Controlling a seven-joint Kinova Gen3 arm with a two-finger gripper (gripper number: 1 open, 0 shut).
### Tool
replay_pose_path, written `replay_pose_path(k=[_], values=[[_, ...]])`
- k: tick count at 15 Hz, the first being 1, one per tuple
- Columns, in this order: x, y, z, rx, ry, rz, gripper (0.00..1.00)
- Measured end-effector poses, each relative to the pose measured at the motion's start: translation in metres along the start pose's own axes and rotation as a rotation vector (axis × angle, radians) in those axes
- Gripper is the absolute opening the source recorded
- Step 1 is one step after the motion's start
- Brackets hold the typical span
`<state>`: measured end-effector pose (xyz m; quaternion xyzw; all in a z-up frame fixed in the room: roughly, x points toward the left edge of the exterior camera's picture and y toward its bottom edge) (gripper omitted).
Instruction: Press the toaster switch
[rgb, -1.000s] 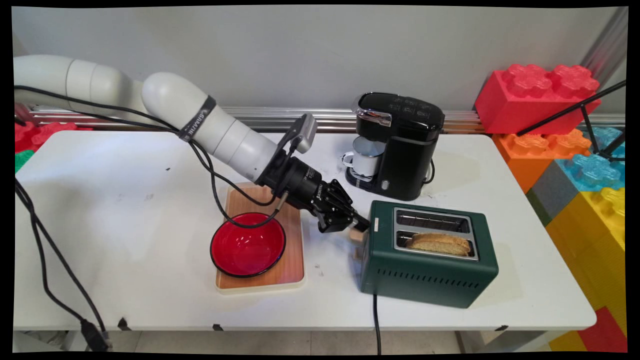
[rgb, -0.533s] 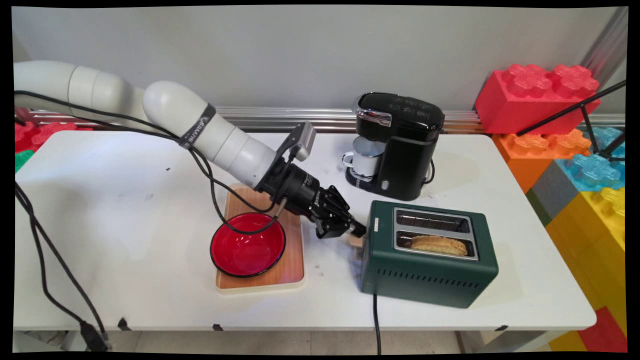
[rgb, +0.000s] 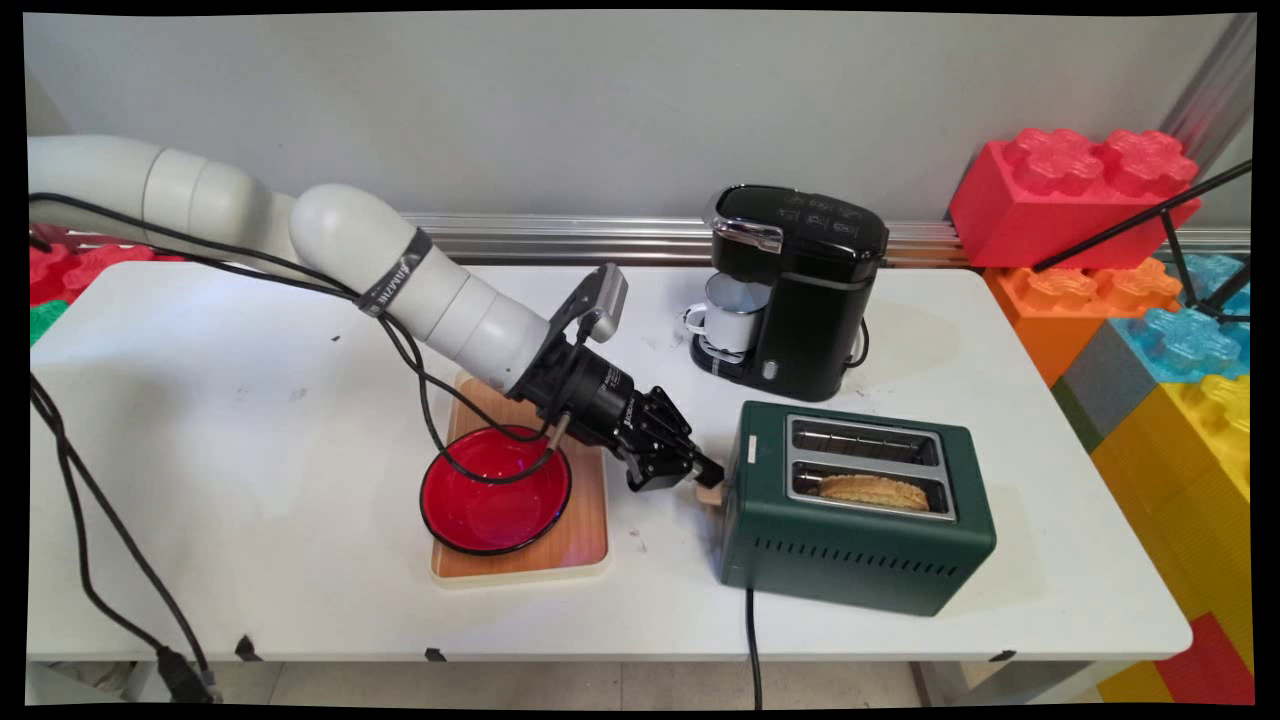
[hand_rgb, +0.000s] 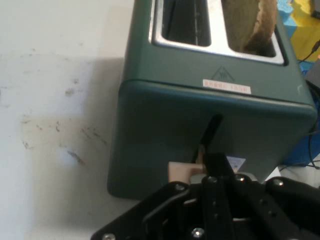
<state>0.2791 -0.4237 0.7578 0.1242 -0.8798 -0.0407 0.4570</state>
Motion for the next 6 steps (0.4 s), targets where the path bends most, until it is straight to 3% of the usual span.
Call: replay_pose_path(k=[6], values=[[-0.0077,-0.0014,0.0029,0.004,-0.011,-0.01,0.0]])
